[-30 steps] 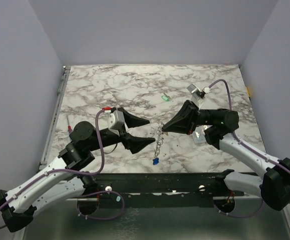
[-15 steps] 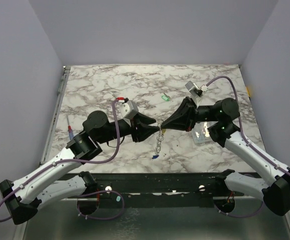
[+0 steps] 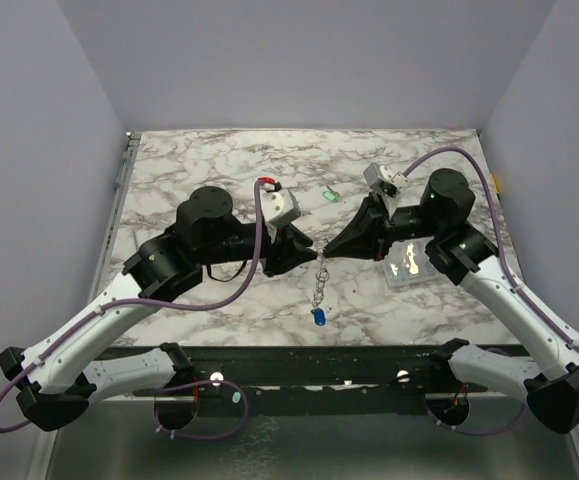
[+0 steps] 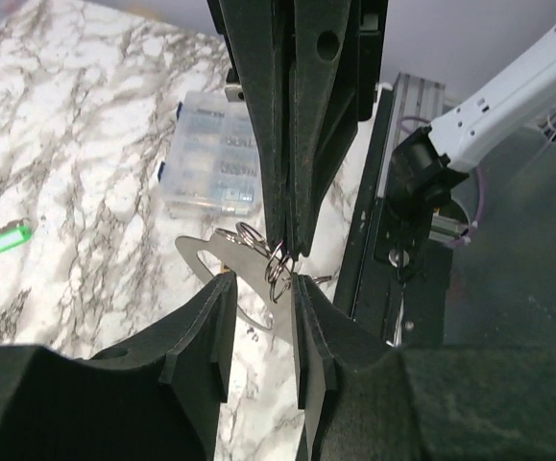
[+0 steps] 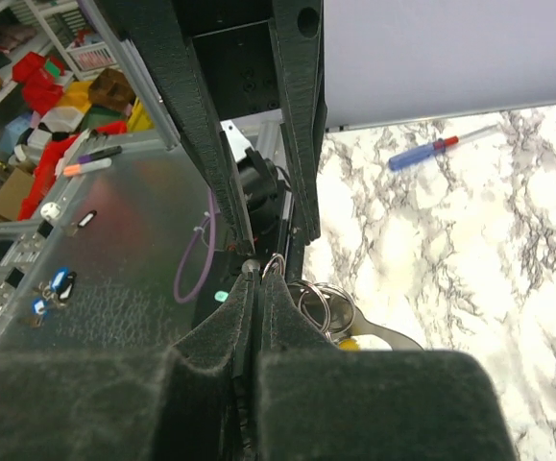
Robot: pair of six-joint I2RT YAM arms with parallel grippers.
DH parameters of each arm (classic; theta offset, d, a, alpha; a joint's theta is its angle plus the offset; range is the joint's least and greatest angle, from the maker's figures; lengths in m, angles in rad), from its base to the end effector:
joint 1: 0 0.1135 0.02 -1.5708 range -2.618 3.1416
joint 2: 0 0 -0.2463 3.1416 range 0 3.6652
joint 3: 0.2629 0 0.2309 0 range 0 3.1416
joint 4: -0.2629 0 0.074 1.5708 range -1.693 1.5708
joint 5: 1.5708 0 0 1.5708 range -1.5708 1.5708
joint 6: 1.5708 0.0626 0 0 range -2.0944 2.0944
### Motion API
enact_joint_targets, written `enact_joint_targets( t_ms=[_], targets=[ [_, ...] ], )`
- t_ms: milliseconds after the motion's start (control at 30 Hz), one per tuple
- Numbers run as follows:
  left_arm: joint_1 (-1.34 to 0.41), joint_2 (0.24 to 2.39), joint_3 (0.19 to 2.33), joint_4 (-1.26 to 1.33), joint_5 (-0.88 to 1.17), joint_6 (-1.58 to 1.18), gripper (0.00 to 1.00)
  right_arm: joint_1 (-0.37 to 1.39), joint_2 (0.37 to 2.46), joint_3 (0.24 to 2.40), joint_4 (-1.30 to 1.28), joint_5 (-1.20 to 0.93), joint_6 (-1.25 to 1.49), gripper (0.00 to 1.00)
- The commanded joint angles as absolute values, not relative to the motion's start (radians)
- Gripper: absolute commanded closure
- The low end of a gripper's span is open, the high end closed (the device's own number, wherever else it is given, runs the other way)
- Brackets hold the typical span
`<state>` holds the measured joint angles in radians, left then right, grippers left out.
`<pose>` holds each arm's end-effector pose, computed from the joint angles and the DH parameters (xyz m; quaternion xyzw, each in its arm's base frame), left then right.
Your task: Put the keys on the keyring
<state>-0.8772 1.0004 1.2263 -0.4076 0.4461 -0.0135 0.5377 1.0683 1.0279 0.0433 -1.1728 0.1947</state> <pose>0.1194 -0.1858 0.4057 0.4422 0.6213 -0.4223 0.4901 0.1636 0.1647 0.3806 -0.4865 0.5126 0.5760 0.4108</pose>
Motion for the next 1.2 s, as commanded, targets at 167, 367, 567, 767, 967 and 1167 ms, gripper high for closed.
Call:
enact_joint_targets(
  t_ms=[167,367,567,767,967,1167],
  targets=[
    [-0.876,1.046,1.271,-0.548,0.443,0.051,0.65,0.542,1.041,1.024,-0.011,-1.180,0.146,0.99],
    [-0.877,1.031,1.182,-0.426,0.478,0.025,0.52,0.542,1.034,1.007,0.049,-1.181,0.178,0.99],
    [-0.876,1.001,1.116,-0.305,0.462,0.003,0.66,0.543,1.034,1.003,0.066,-1.192,0.193,0.99],
    [-0.876,0.977,1.070,-0.231,0.467,-0.022,0.66,0.542,1.036,0.996,0.078,-1.195,0.205,0.99],
    [-0.877,0.915,1.063,-0.247,0.428,-0.005,0.52,0.542,1.035,0.995,0.072,-1.184,0.202,0.99],
    [-0.876,0.899,1.085,-0.297,0.444,0.034,0.52,0.543,1.037,0.997,0.076,-1.186,0.204,0.99]
  ],
)
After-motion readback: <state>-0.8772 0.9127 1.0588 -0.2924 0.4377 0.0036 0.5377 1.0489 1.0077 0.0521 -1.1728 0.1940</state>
